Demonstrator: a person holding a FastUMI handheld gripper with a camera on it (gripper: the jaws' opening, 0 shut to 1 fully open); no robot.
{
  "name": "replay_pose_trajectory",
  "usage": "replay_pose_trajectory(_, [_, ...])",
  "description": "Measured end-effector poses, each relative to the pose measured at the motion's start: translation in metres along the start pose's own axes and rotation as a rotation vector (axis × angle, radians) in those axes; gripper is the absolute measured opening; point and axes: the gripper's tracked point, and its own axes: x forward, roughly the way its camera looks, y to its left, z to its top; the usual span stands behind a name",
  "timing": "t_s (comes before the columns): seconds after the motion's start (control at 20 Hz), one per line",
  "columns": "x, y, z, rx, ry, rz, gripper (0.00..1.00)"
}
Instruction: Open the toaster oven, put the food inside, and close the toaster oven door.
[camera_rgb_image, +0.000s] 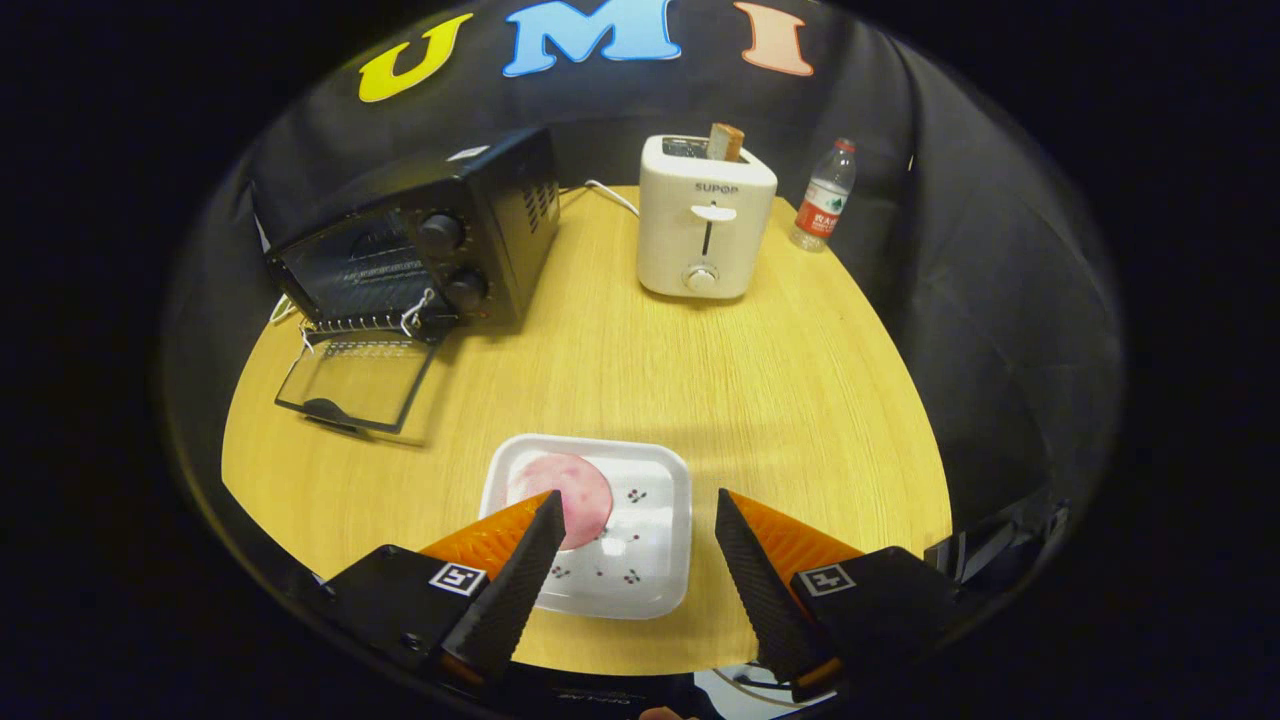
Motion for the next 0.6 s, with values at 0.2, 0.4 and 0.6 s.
replay_pose_trajectory(0.2, [0.020, -0.002, -0.024, -0.012, 0.126, 0.086, 0.97])
replay_pose_trajectory(0.4, [0.038, -0.009, -0.038, -0.012, 0.223, 0.109, 0.97])
replay_pose_trajectory(0.6, [0.047, -0.019, -0.050, -0.031, 0.299, 0.099, 0.96])
